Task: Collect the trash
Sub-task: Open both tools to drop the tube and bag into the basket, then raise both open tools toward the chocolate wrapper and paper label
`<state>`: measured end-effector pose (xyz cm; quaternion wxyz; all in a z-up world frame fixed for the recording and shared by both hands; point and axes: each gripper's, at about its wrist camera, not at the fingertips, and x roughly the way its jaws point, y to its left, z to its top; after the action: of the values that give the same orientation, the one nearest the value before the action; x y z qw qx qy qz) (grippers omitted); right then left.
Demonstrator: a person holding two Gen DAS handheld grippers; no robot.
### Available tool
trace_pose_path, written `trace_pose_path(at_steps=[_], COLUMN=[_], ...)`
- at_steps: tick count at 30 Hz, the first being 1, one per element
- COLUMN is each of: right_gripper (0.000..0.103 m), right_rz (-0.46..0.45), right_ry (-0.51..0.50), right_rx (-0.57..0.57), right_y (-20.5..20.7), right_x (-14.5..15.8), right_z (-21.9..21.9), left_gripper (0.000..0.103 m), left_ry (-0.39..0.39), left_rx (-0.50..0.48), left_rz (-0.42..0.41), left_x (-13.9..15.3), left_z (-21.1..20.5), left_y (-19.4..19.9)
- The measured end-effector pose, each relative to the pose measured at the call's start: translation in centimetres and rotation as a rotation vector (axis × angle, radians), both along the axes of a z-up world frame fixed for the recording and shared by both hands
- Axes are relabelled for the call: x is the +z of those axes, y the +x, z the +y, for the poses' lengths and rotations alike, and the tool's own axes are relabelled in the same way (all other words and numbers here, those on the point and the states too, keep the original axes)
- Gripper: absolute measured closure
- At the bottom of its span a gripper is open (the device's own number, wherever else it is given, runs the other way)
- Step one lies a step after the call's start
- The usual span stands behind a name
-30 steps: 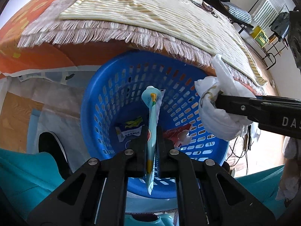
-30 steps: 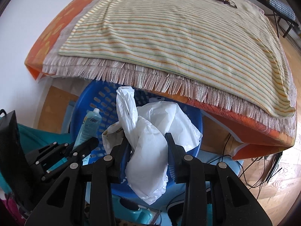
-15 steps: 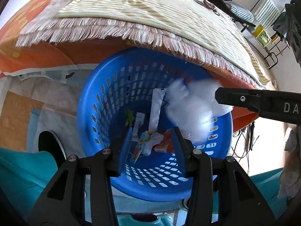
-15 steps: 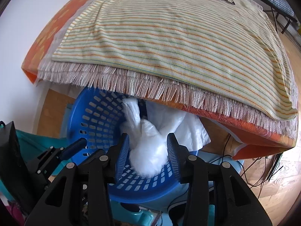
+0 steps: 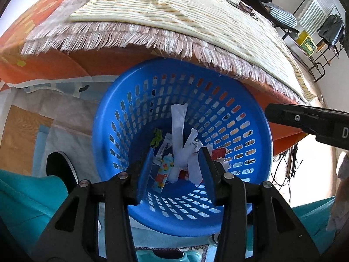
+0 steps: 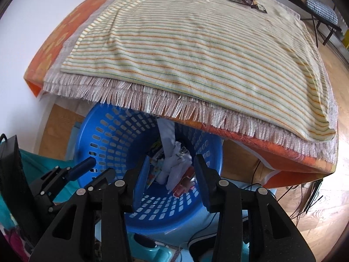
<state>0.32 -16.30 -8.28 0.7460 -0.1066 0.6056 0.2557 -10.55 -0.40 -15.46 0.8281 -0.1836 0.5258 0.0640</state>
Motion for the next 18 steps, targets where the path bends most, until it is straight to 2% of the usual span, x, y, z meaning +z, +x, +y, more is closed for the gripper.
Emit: trace_pose_path(at_steps=[7, 10, 18], right_gripper=[0.062, 0.062, 0.062], right_rz=[-0.016, -0.041, -0.092], right_ry=[0.014, 0.014, 0.062], right_rx=[-0.016, -0.014, -0.043], right_y=[-0.1, -0.2, -0.2], right_x=[1.1, 1.8, 4.4], right_z=[-1.2, -1.6, -3.6], left_gripper=[0.059, 0.048, 0.048], left_ry=[-0.003, -0.005, -0.026], left_rx=[-0.002, -0.005, -0.013], left_rz=[-0.012, -0.027, -0.071], left_x=[0.5, 1.0, 3.4], left_z=[-0.3, -0.5, -1.1], left_y=[0.2, 0.2, 0.4])
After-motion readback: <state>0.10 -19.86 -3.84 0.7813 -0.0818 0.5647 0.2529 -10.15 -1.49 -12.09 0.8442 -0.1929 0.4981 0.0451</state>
